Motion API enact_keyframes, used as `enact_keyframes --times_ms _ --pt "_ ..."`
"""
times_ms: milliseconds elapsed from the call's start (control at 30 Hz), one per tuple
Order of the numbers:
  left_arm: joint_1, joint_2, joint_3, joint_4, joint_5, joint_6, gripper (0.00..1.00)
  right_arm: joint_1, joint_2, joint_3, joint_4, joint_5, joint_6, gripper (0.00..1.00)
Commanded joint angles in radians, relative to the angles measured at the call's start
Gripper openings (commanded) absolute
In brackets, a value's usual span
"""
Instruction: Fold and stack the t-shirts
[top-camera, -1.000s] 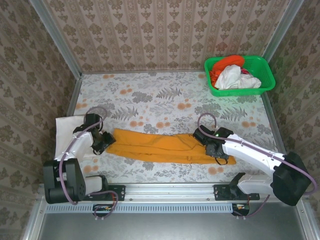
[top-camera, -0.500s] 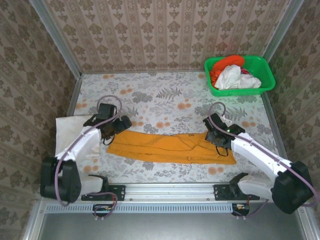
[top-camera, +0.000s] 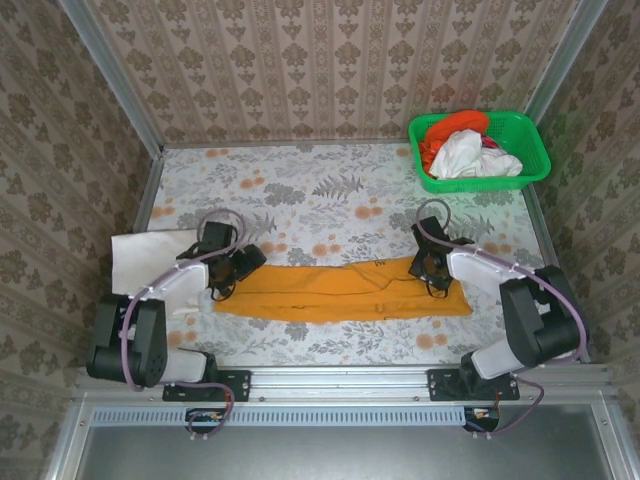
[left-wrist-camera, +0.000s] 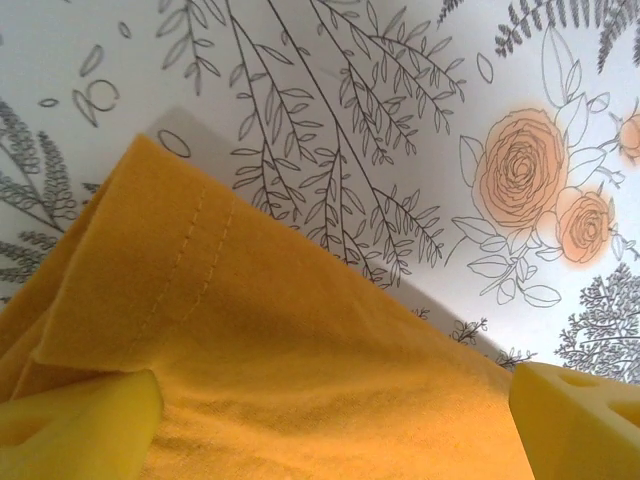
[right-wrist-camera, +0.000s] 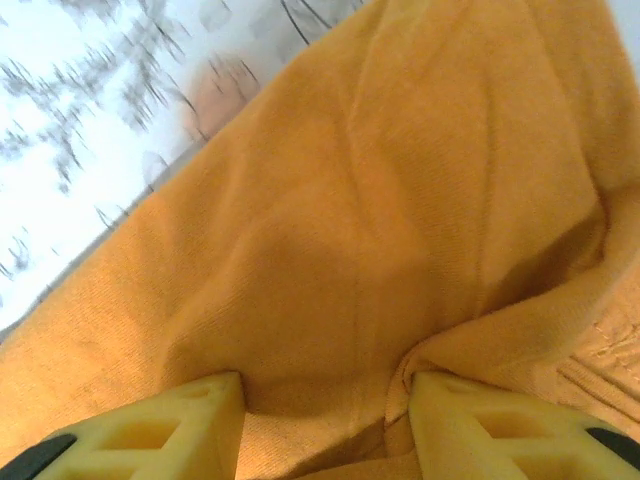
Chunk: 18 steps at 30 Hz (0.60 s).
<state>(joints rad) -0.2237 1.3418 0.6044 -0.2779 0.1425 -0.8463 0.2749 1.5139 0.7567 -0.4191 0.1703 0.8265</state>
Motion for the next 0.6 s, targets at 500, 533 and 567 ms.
enact_keyframes --times_ms 500,533,567 --pt "0.006 -0.042 0.039 -0.187 -0.1 0.027 0.94 0.215 0.088 0.347 -0.273 0.205 -0.244 0.64" --pt "0.007 -0.037 0.043 -0.184 -0.097 0.029 0.94 0.236 0.103 0.352 -0.279 0.192 -0.235 0.62" --pt "0.005 -0.032 0.044 -0.181 -0.093 0.031 0.93 0.253 0.122 0.356 -0.289 0.177 -0.228 0.59"
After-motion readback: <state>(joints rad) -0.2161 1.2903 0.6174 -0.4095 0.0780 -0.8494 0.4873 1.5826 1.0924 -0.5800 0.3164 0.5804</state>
